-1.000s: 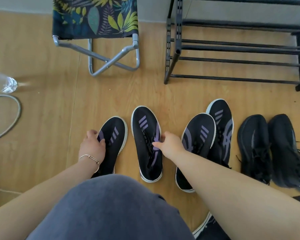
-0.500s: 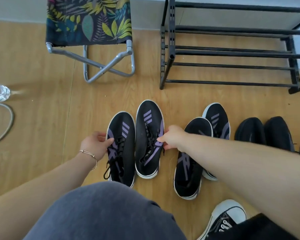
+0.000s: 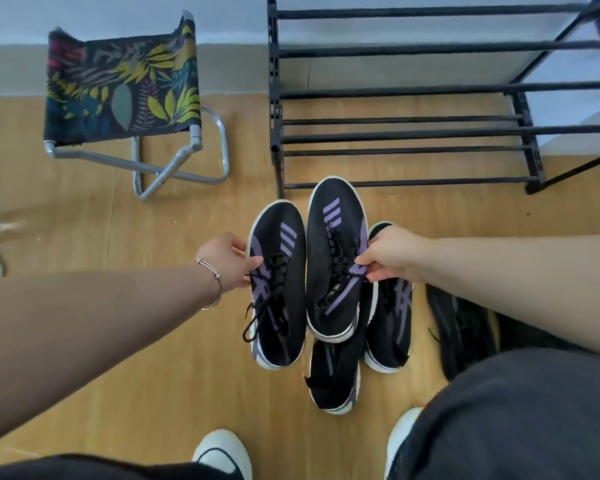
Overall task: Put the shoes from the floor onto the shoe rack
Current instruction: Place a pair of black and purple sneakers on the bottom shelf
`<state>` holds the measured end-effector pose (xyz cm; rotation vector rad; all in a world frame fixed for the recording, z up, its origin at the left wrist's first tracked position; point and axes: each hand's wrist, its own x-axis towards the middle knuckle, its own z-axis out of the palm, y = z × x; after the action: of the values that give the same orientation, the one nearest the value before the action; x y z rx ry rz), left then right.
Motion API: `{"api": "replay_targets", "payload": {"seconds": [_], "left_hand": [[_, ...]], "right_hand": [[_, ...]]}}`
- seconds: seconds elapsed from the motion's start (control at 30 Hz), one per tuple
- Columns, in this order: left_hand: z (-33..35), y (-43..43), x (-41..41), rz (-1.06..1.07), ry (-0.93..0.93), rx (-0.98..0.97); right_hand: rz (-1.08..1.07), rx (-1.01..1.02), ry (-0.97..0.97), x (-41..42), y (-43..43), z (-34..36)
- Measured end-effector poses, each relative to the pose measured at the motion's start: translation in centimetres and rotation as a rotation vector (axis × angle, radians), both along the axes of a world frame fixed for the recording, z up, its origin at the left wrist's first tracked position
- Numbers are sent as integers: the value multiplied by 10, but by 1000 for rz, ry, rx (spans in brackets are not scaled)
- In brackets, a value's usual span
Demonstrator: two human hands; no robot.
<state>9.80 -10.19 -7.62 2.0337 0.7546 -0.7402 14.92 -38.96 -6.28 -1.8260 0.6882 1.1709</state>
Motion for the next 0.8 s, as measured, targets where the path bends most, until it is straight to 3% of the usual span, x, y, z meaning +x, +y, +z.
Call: {"api": "replay_targets", "payload": {"seconds": [0.17,0.57,0.67,0.8], "left_hand": [[-9,-44,16,117,-23,-56],[-33,-88,84,375,-177,-111],[-33,-90,82,367,-193,-138],[-31,-92,59,394,-94,-343]], "right_hand": [[30,20,-100,21,-44,-4],[-272,191,-378,65,-72,-32],[-249,212,-356,60,-78,-43],[-125,254,-252,41,-88,-48]]}}
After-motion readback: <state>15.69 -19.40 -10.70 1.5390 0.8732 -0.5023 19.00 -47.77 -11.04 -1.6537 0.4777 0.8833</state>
